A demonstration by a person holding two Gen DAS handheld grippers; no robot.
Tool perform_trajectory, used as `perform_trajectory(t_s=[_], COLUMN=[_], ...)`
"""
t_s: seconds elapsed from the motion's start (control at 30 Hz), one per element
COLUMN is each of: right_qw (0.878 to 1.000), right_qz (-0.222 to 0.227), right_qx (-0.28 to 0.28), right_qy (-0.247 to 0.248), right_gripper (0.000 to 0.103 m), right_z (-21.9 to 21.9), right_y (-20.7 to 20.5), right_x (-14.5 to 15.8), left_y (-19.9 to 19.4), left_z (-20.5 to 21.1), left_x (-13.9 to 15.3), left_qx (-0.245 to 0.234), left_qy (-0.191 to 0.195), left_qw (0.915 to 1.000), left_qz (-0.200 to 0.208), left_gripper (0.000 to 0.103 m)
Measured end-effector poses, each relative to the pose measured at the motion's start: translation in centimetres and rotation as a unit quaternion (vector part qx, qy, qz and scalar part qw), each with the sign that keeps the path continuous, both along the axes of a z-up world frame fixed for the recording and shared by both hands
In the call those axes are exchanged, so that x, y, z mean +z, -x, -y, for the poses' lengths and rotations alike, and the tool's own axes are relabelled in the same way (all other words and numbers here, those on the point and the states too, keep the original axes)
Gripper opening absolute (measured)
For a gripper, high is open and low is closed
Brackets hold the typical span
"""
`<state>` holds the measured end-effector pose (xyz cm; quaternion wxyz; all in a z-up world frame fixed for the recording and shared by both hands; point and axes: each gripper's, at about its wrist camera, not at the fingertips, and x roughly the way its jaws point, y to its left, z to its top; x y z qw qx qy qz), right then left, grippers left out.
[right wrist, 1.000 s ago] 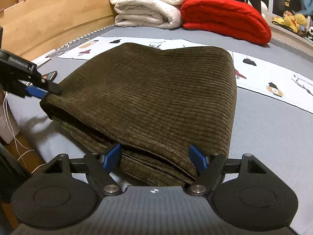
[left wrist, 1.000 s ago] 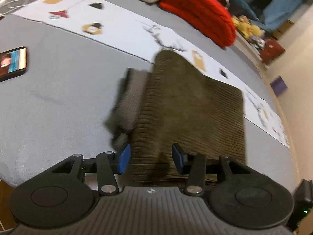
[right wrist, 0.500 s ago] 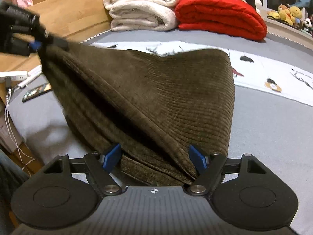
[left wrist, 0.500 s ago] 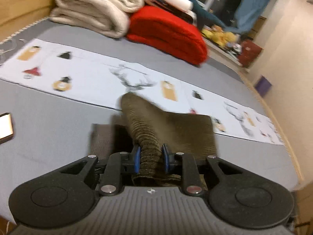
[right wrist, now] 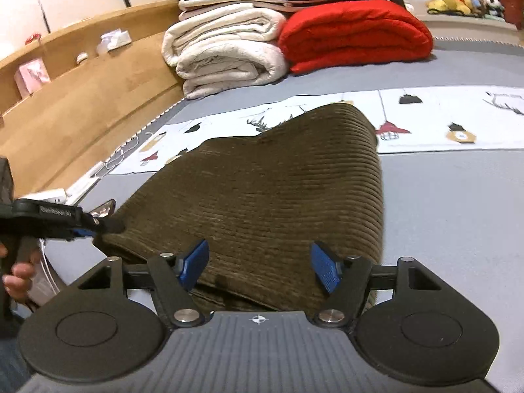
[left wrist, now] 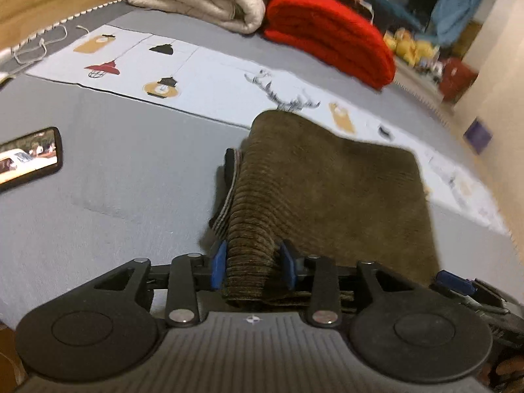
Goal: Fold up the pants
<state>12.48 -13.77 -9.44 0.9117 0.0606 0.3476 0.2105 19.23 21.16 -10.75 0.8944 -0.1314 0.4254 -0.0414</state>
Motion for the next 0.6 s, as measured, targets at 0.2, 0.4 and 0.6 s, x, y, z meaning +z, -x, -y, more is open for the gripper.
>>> perform_trajectory(t_s=[0.2,0.4,0.6], right_qw=[0.97,0.99,0.987], right_qz=[0.082,0.033,0.054], right_qx=[0.103,0.055,0.075], right_qy=[0.204,0.125,0.131], right_gripper=[0.077,0.078,0.075], right_z=[-4.4,-3.4,-4.4], right_y=[3.6,1.4,1.5], right_x=[-3.1,-2.1,-0.6], left_y=[1.6,1.1,-2.9], left_z=[-0.8,-1.3,0.2], left_x=[-0.8,2.7,2.7], left_qx=[0.025,0.047,0.04], left_qy=[-0.035,-0.007,-0.048], left_qw=[0.999,0.998,0.9972], left_qz=[0.007,0.04,0.042], left_gripper=[0.078,0.091,0.091])
